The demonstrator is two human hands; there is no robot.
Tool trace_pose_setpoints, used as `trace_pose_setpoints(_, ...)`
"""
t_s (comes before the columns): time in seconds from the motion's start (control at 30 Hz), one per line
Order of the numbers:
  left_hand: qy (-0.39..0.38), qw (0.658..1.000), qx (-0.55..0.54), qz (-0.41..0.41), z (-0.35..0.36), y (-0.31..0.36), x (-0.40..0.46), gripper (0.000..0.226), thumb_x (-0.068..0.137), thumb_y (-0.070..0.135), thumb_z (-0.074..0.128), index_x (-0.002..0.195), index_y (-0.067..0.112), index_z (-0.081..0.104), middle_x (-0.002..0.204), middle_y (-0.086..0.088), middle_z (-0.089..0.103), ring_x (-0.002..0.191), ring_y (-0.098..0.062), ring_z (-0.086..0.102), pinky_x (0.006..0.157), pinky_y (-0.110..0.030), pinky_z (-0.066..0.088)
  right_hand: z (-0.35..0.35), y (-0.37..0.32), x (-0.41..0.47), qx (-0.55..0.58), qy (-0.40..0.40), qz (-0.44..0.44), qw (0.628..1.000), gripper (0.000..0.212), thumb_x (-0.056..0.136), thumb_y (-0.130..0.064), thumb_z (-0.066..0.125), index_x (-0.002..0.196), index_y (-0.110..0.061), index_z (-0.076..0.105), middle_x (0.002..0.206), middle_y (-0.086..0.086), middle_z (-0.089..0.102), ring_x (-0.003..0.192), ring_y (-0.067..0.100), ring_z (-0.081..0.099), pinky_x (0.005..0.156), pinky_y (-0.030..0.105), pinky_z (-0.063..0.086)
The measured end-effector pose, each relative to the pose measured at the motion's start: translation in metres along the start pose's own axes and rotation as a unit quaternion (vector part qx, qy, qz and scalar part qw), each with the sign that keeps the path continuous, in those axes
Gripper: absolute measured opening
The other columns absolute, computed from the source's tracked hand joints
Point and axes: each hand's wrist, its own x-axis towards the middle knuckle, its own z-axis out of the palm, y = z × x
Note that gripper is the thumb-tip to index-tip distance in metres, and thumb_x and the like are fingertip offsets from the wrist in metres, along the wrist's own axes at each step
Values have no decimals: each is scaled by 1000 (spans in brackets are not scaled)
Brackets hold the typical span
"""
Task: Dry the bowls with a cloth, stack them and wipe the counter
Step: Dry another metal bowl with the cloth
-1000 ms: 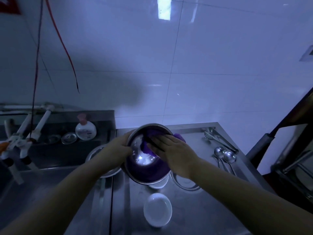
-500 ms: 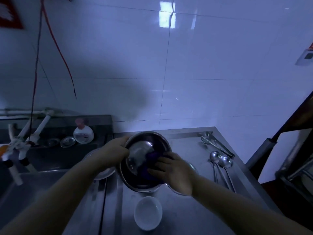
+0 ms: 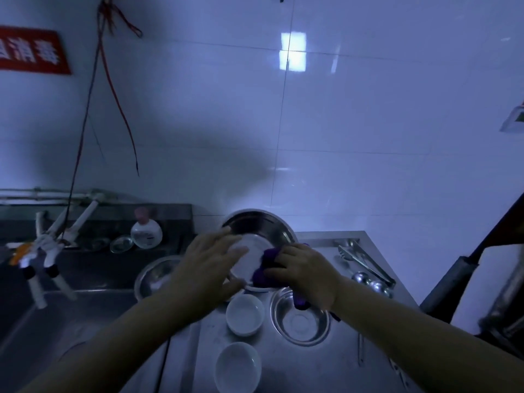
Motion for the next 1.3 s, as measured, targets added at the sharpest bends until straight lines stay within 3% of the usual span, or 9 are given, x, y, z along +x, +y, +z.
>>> trace_pose_setpoints(0.17, 91, 991, 14, 96, -2, 16, 11, 22, 56, 22, 86, 70, 26, 70, 68, 9, 68, 72, -12, 66, 91, -39, 49, -8, 3, 3, 54, 60, 42, 996, 31, 73, -10, 79, 104, -12, 72, 97, 9, 71, 85, 26, 67, 76, 41, 56)
trace_pose_setpoints(0.33, 128, 972, -195, 4, 1, 10, 20, 8, 65, 7, 62, 68, 14, 66, 62, 2, 63, 62, -12, 53, 61, -23, 39, -14, 14, -7, 160, 257, 157, 940, 39, 79, 0, 71, 117, -1, 63, 110, 15, 66, 96, 28, 62, 84, 39, 53)
trace_pose_setpoints(0.47, 80, 829, -517, -198, 5, 29, 23, 25, 87, -6, 52, 71, 11, 60, 59, -1, 63, 55, -5, 57, 54, -19, 44, -17, 14, -4, 200, 376, 267, 864, 41, 82, -6, 64, 122, -4, 58, 111, 2, 59, 98, 23, 61, 88, 20, 49)
trace_pose_setpoints(0.67, 106, 668, -663, -320, -2, 59, 37, 21, 93, 3, 47, 86, 10, 66, 77, -11, 69, 71, -25, 65, 60, -35, 52, -9, -8, 12, 227, 316, 280, 877, 54, 96, -51, 39, 136, -15, 43, 139, 7, 45, 127, 19, 40, 104, 33, 37)
trace_pose_setpoints(0.8, 128, 578, -706, -389, -8, 62, 43, 30, 92, 28, 49, 96, 4, 66, 90, -15, 71, 81, -28, 66, 69, -39, 51, -6, -18, 20, 110, 340, 277, 892, 51, 100, -45, 30, 125, -12, 61, 134, 8, 55, 124, 24, 43, 100, 40, 39)
trace_pose_setpoints(0.97, 131, 549, -737, -371, -9, 67, 50, 48, 96, 47, 35, 102, 12, 66, 89, -8, 74, 84, -21, 69, 63, -30, 52, 1, -34, 26, 9, 364, 215, 906, 27, 95, -33, 50, 106, -21, 72, 122, 1, 64, 119, 24, 49, 99, 44, 38)
trace_pose_setpoints(1.1, 140, 573, -727, -353, -9, 69, 51, 45, 94, 49, 37, 103, 16, 66, 89, -4, 74, 83, -17, 70, 63, -28, 52, -7, -29, 33, 20, 391, 223, 893, 21, 90, -27, 58, 105, -23, 72, 112, 0, 67, 106, 24, 56, 90, 43, 42)
trace_pose_setpoints(1.23, 132, 553, -735, -370, -10, 65, 51, 42, 89, 46, 49, 110, 12, 65, 102, -13, 71, 97, -30, 65, 84, -45, 52, -24, -15, 43, 129, 420, 309, 843, 24, 89, -21, 53, 101, -16, 74, 105, -8, 64, 101, 12, 51, 86, 35, 42)
trace_pose_setpoints(1.3, 143, 551, -731, -377, -10, 63, 52, 37, 90, 39, 52, 102, 7, 66, 96, -15, 71, 87, -29, 66, 78, -42, 52, -28, -5, 44, 218, 421, 365, 801, 24, 89, -16, 52, 101, -15, 73, 102, -16, 58, 100, 10, 50, 87, 32, 44)
